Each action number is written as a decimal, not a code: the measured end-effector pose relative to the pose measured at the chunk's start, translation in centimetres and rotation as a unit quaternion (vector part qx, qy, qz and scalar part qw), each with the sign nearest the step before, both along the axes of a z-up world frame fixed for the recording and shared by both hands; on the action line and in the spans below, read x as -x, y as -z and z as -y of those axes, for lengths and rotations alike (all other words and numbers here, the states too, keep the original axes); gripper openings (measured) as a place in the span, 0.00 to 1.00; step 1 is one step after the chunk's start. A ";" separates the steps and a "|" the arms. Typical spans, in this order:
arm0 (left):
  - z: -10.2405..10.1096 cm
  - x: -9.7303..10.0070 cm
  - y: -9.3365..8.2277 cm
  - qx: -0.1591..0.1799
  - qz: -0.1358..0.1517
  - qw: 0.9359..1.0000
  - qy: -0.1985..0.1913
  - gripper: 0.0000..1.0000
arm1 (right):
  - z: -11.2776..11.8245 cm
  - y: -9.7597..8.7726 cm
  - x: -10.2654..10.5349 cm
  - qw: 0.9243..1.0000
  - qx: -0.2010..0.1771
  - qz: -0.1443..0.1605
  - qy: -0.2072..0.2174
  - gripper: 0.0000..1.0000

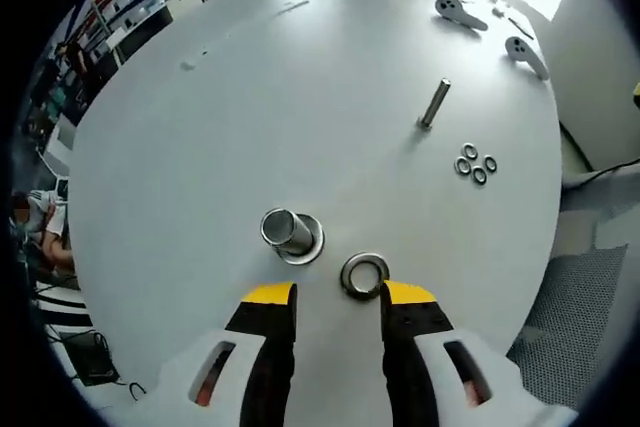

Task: Place the washer onto the threaded stud by aligning its center hole with the stud, sliding it down to the base, and recovering from edge contact or off-axis alignment until the washer reaches the visible bottom stop.

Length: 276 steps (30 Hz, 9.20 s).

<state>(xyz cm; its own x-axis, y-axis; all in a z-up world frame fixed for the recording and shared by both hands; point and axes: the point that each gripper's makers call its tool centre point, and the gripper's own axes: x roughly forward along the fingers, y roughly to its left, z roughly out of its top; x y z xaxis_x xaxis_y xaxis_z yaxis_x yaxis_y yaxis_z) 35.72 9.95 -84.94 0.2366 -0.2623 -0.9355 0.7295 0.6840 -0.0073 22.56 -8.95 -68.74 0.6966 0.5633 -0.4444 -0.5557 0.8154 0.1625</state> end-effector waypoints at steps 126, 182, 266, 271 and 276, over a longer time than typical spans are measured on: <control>-0.9 -0.4 -3.8 -0.051 0.013 0.995 0.089 0.18 | 0.3 0.2 -0.1 1.000 -0.001 -0.005 0.009 0.37; 0.4 -4.2 -1.3 -0.081 0.019 0.990 0.111 0.18 | 0.5 0.3 -0.2 1.000 0.004 -0.006 0.013 0.36; -4.6 5.2 -11.5 0.183 0.166 0.965 -0.083 0.31 | 2.3 1.4 -0.5 0.996 0.075 -0.013 0.041 0.37; -4.7 6.0 -12.7 0.220 0.176 0.954 -0.099 0.32 | 2.7 1.7 -0.5 0.995 0.079 -0.019 0.052 0.37; -5.1 7.5 -13.1 0.228 0.180 0.951 -0.104 0.32 | 2.9 1.8 -0.5 0.994 0.090 -0.018 0.053 0.37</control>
